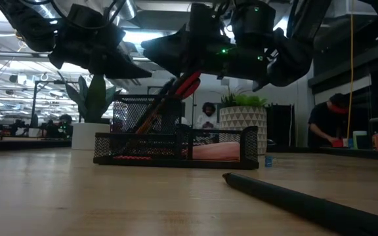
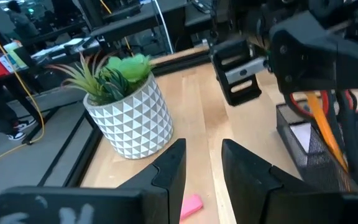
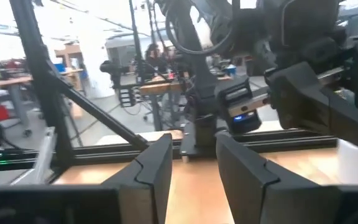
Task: Pick and place office supplies into organizer
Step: Put the pink binder clip into the desk organizer
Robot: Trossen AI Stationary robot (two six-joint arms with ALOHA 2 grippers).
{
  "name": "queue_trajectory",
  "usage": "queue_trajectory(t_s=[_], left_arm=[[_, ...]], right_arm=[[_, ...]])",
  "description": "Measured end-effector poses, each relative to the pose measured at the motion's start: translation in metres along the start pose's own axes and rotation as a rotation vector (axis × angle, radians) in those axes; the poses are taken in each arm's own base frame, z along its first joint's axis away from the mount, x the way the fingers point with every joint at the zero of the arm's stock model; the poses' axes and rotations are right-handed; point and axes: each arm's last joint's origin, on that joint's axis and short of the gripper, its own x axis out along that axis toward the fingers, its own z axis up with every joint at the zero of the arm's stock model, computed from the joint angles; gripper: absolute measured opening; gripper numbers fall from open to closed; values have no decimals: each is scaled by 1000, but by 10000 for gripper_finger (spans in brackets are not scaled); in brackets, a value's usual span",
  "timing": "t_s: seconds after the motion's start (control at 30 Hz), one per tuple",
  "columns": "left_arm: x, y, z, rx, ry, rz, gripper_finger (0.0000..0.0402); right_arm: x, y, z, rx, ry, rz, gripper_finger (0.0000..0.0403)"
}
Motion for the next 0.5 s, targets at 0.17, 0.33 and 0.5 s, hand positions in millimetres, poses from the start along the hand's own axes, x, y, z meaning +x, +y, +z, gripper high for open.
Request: queue_trajectory(t_s=[0.17,0.33,0.5], left_arm=[[0,-1,-1,-6,13,-6,97],[0,-1,-2,-23,19,-8,97],[0,-1,-2,-32,19,-8,97]], right_arm=[[0,1,0,4,-2,18,128],[0,4,9,-59,-44,40,129],[-1,14,27,-186,-15,101,129]])
